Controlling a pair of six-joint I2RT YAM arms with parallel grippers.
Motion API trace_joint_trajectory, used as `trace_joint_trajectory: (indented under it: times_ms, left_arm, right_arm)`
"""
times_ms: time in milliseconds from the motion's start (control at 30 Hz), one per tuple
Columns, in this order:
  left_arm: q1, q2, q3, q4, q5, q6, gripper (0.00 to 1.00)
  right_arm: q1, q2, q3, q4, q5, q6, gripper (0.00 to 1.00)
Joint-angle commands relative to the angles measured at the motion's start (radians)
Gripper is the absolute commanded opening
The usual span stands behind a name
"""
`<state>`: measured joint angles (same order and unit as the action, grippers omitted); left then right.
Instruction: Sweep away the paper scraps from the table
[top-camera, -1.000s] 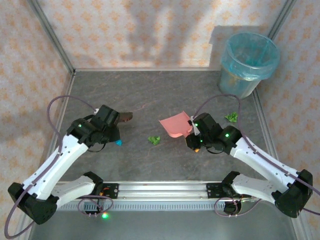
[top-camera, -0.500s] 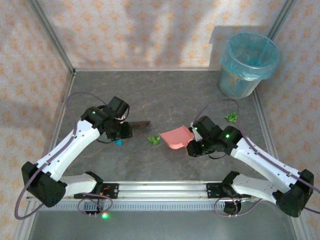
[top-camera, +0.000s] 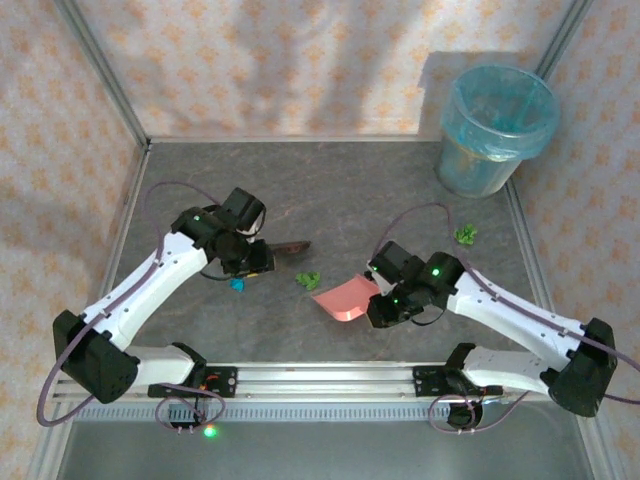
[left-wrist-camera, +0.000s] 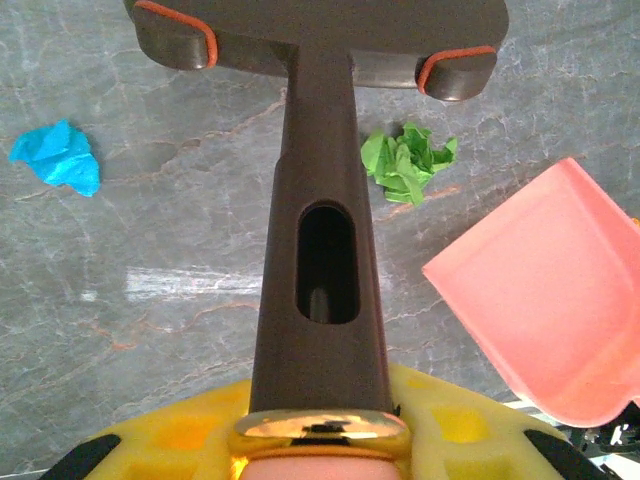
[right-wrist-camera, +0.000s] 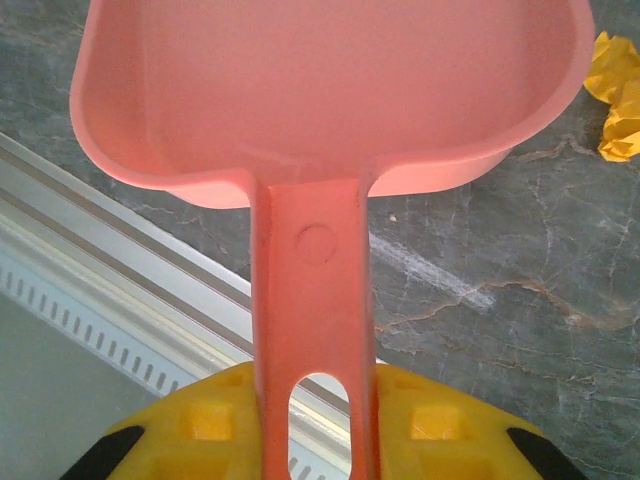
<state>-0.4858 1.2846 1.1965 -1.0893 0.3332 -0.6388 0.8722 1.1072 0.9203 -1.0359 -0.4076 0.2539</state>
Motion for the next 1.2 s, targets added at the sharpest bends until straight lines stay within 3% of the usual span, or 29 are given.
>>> trace_joint_trajectory:
  times_ms: [0,267,1167]
  left_arm:
    - [-0.01,-0.004,0.02,0.017,0.021,-0.009,0.0]
    - [-0.012,-0.016,-0.01,0.024,0.043,-0.002,0.0]
    - [-0.022,-0.065,-0.094,0.051,0.126,-0.011,0.0]
  right_arm:
    - [0.007,-0.001,0.018,-0.024,0.031,-0.007,0.0]
    - [0.105,0.066,0.02,0.01,0.082,-0.031,0.0]
    - [0.12,0.303,-0.041,0.335,0.2,-0.067,0.0]
